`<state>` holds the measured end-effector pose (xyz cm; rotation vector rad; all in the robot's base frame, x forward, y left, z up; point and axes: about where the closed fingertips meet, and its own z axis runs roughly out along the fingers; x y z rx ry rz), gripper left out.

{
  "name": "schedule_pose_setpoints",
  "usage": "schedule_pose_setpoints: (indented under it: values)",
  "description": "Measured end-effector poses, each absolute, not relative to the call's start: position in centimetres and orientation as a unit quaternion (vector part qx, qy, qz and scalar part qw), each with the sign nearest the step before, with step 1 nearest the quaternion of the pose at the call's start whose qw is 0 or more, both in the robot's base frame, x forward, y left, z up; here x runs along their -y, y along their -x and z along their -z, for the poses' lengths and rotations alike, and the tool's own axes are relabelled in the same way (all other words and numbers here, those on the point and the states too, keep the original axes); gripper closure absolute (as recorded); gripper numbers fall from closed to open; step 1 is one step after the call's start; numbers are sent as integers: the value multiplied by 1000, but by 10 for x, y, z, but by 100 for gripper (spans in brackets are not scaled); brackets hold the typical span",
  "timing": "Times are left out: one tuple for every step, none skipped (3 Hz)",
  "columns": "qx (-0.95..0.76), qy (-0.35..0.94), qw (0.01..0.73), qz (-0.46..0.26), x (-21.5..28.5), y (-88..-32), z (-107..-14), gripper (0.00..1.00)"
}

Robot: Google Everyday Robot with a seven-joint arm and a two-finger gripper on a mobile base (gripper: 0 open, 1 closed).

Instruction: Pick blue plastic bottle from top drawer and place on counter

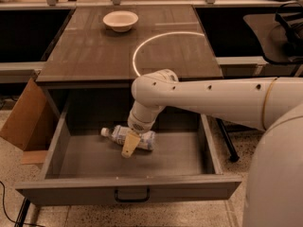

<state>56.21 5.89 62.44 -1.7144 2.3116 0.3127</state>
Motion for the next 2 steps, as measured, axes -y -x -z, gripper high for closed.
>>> schedule_pose_setpoints:
  values:
    - [-798,582,121,-102,-58,-561,-619,41]
    - [-798,580,126,-100,-58,-557,-620,64]
